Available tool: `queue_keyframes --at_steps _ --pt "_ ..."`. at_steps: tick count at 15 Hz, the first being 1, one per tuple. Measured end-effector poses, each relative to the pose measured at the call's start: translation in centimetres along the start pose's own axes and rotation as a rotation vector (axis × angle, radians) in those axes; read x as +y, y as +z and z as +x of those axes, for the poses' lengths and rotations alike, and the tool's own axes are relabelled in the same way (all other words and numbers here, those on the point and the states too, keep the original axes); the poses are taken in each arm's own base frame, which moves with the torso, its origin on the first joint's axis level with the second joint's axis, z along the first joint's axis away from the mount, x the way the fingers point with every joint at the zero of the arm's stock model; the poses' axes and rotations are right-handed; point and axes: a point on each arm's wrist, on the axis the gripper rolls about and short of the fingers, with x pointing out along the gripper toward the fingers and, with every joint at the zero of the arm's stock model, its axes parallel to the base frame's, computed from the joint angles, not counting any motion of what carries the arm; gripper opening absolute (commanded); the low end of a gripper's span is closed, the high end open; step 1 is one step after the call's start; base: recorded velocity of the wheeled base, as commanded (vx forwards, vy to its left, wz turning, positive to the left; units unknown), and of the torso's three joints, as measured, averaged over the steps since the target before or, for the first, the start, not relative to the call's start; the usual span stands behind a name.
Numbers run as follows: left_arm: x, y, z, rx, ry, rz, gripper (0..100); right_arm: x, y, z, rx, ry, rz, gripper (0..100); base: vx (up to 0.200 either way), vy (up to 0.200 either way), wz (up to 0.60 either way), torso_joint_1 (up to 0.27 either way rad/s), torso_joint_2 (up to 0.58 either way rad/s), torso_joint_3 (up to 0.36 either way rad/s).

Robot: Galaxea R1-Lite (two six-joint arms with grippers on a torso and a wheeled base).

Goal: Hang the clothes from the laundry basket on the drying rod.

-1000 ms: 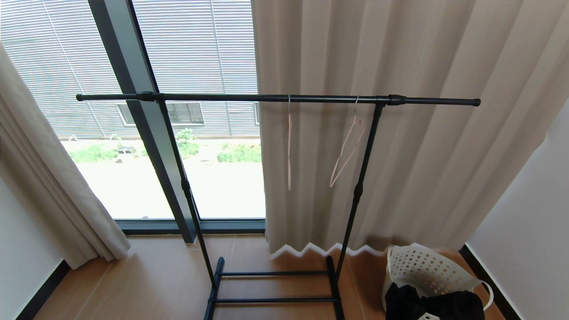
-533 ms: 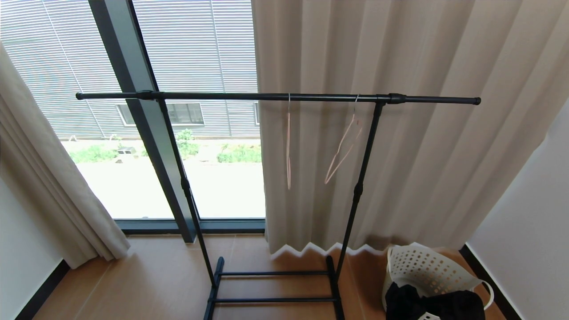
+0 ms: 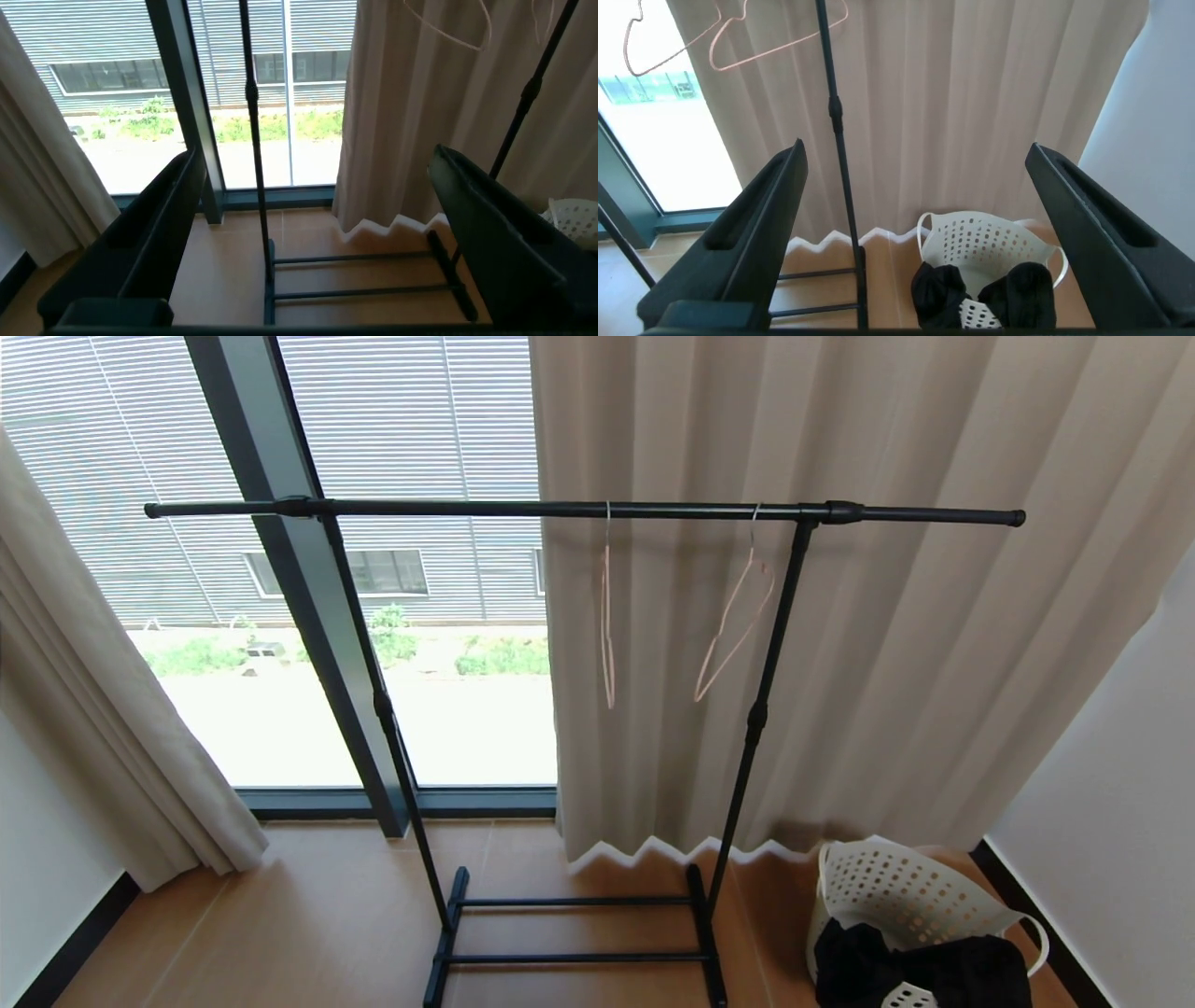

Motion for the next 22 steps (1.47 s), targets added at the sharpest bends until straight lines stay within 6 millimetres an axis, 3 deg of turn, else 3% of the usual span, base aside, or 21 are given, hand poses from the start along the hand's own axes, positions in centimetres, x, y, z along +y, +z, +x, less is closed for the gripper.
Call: queue_keyframes --at_steps 22 --pt "0.0 -0.01 0.0 0.001 -0.001 0.0 100 0.0 0.0 0.0 0.0 0.0 0.0 100 0.0 0.0 0.0 -0.178 0.5 0.308"
